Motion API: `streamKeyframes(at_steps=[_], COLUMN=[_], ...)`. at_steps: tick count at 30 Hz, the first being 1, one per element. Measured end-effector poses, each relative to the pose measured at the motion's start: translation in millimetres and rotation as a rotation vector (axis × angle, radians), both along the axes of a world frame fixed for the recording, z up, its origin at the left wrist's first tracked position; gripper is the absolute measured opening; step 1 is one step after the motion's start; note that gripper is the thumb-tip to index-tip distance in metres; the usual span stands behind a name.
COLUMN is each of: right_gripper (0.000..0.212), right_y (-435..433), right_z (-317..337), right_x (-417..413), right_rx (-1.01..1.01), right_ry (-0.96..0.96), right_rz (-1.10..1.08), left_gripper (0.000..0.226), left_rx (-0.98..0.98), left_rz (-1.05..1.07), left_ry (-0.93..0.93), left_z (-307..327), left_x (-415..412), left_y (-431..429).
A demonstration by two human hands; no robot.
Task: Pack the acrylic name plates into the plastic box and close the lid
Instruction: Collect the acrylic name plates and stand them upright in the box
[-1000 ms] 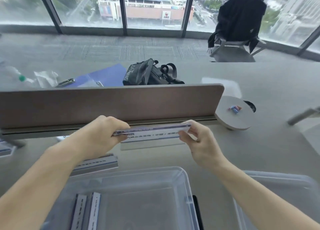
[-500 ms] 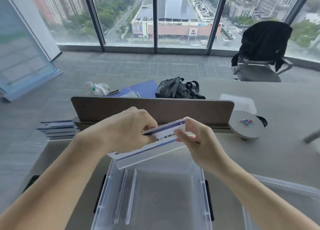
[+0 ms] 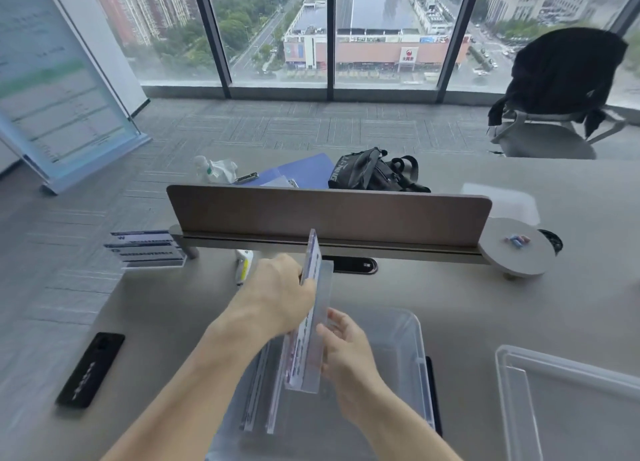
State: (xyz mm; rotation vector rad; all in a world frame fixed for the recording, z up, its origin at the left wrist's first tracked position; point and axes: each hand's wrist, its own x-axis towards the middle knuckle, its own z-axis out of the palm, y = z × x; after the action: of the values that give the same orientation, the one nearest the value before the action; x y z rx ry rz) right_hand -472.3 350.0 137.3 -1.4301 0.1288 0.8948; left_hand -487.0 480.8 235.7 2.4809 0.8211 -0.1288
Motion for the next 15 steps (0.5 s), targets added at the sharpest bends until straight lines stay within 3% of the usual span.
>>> streamKeyframes(at_steps=[4, 15], right_gripper=[0.031, 0.031], right_y=[-8.8, 2.9], right_z=[-30.0, -150.1], right_x=[-5.3, -25.9], right_rx=[-0.111, -0.297], right_ry=[0.013, 0.073], right_rz=[0.073, 0.085], left_gripper=[0.042, 0.042], left_rx=[-0.068, -0.179], left_rz=[-0.025, -0.03], left_ry=[0.139, 0.337], left_z=[-29.1, -150.1], left_x=[-4.7, -20.4], left_y=[-7.6, -1.0])
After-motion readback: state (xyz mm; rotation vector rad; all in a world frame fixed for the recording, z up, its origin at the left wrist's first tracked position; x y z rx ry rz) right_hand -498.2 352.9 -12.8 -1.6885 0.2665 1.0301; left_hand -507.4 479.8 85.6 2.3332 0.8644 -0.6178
